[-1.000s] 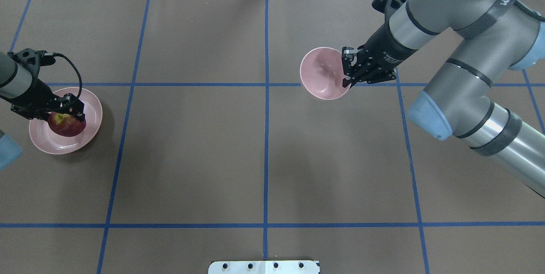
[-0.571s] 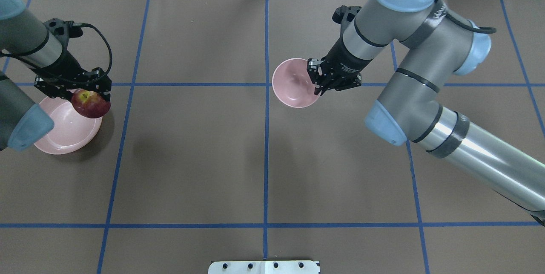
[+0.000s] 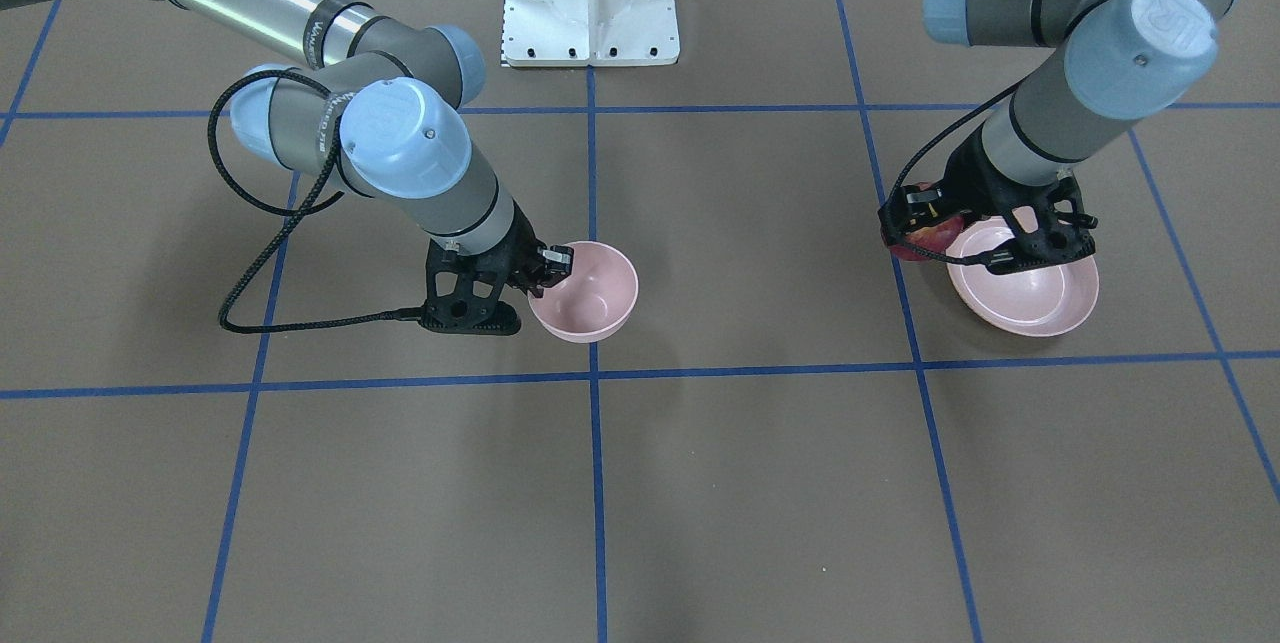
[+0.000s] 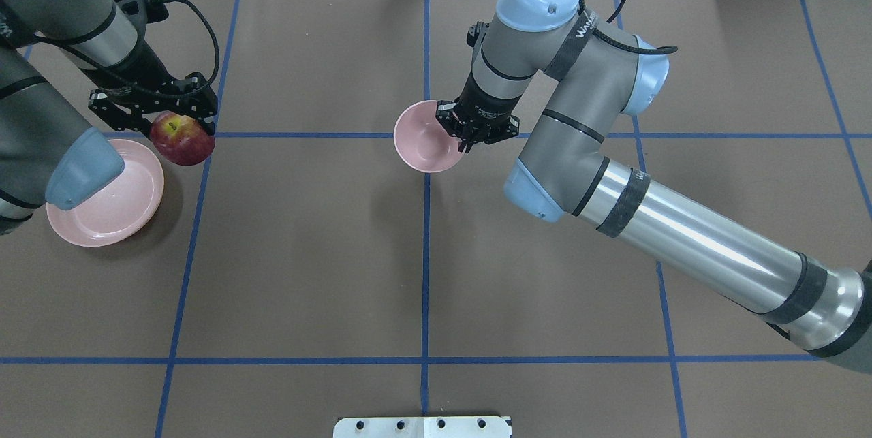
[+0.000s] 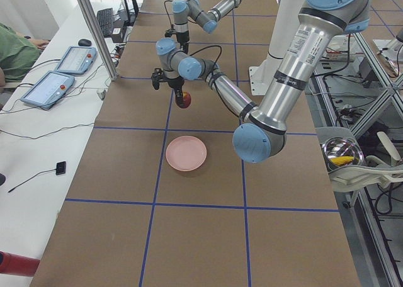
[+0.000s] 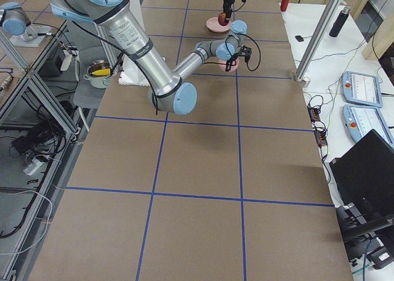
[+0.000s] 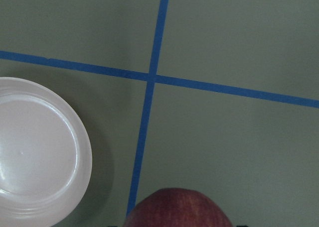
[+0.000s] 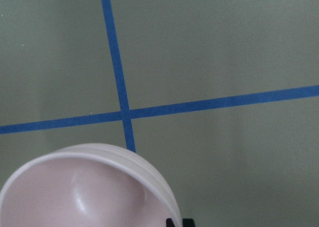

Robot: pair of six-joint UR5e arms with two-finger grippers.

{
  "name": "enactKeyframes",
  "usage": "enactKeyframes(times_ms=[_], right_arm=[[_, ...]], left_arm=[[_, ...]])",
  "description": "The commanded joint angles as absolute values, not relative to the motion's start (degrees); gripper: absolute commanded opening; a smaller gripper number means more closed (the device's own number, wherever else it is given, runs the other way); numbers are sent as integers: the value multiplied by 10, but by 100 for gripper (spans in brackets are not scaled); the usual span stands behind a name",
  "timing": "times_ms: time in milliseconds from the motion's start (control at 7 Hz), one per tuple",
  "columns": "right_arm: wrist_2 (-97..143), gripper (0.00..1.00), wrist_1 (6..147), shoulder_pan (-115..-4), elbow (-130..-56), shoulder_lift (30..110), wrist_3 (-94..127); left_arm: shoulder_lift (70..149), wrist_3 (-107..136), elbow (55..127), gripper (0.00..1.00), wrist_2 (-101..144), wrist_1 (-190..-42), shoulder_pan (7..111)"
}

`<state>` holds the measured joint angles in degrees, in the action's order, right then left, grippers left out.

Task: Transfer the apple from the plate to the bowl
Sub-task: 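Lift the apple with the left gripper while the right releases the bowl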

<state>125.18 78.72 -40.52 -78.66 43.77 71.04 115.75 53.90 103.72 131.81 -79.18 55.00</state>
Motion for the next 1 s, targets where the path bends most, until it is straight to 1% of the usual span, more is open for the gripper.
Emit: enactKeyframes(times_ms=[0, 286, 429, 571, 714, 857], right_arm=[[1245, 0, 745, -392, -751, 434, 708], [1246, 0, 735, -389, -744, 434, 708], [1245, 0, 713, -389, -730, 434, 708], [1245, 19, 707, -387, -719, 435, 708], [1246, 30, 707, -387, -719, 435, 710], [1246, 96, 706, -387, -721, 435, 710]], left_arm=[[1166, 548, 1037, 0, 1324, -791, 550], [1170, 561, 1037, 0, 1325, -793, 549], [1177, 578, 1037, 0, 1325, -794, 548], [1179, 580, 1036, 0, 1325, -793, 548], [1179, 580, 1035, 0, 1325, -793, 548], [1188, 581, 1030, 0, 1325, -793, 548]])
